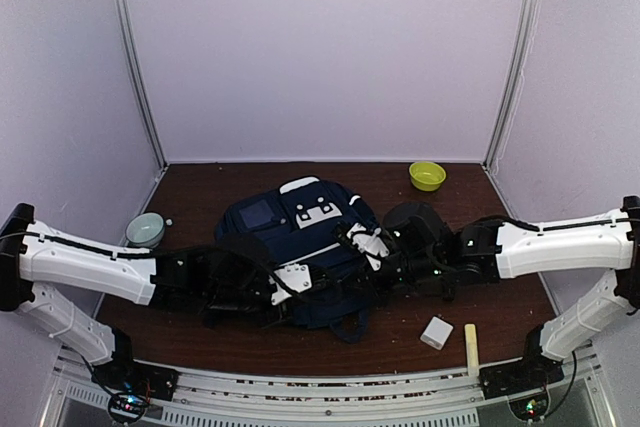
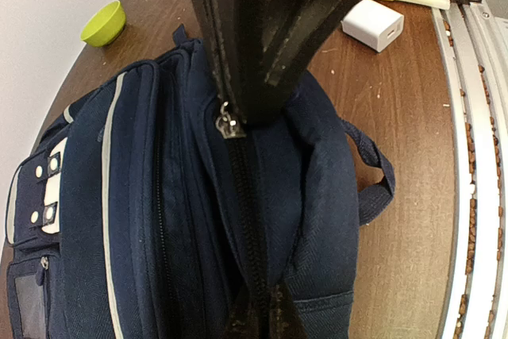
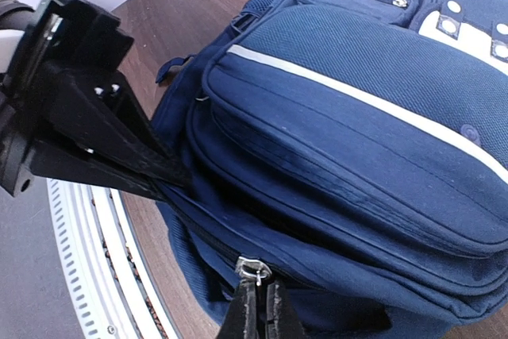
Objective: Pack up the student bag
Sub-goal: Zip the student bag into the largest pocket of the bag.
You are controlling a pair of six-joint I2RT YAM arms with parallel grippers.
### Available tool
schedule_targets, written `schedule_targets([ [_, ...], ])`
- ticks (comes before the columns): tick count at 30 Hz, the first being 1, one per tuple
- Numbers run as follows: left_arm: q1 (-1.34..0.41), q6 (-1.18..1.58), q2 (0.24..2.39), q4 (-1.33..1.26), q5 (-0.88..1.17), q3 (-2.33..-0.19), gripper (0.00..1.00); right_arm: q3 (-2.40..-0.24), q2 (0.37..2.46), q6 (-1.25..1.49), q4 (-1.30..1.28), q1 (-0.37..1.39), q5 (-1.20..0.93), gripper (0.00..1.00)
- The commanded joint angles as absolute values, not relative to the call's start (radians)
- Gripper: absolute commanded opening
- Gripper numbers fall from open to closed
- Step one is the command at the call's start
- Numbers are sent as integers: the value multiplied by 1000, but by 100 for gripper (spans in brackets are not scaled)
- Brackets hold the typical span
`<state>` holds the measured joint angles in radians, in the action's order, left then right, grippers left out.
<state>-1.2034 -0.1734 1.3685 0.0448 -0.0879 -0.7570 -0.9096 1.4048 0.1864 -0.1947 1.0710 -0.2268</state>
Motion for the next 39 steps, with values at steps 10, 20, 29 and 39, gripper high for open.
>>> schedule_targets([
  [10,-1198,-141,1243,107,-146,-708,0,-868,1423,126,-262,973,-196,0],
  [20,-1198,-143,1231,115,-141,-704,0,-818,1412,150,-234,965,-201,0],
  [29,-1198,-134,1259,126,-91,-755,3,-804,1385,204,-171,1032,-305,0],
  [39,-1198,-84,1218,79,-69,-749,59,-784,1364,256,-91,1089,-305,0],
])
